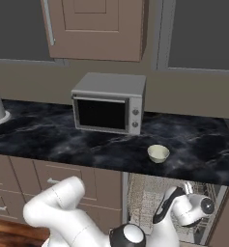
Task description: Pick up the cup and bowl from the counter, place them in the dishwasher, and close the dishwasher door.
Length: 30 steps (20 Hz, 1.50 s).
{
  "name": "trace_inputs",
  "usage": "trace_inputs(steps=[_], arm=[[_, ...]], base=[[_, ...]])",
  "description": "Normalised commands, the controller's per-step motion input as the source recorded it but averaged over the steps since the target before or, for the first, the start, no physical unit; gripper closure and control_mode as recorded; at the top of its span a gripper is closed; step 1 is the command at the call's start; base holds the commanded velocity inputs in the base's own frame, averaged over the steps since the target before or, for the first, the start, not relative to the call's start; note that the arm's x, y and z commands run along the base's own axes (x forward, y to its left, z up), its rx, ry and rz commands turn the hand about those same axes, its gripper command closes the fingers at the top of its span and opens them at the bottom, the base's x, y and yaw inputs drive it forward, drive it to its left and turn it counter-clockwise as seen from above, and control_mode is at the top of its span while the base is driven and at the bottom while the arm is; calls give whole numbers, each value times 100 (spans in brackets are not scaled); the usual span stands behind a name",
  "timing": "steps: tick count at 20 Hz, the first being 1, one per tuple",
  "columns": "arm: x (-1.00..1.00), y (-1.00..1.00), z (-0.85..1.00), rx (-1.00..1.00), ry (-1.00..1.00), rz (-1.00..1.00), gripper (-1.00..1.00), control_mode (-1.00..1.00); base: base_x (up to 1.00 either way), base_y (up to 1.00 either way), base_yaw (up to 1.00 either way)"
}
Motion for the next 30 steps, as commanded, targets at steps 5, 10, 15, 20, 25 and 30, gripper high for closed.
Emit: trace_inputs(steps=[5,10,15,20,25,30], arm=[[-91,-21,-100,11,7,0,100,-100],[-81,-18,-100,1,10,0,-100,-100],[-66,-21,-67,-1,1,0,-100,-100],[-63,-50,2,-1,-10,5,-100,-100],[-13,-26,21,-1,-6,2,-100,-100],[0,-6,47,0,-3,2,-100,-100]], base=[[0,0,0],[0,0,0],[0,0,0],[0,0,0],[0,0,0],[0,0,0]])
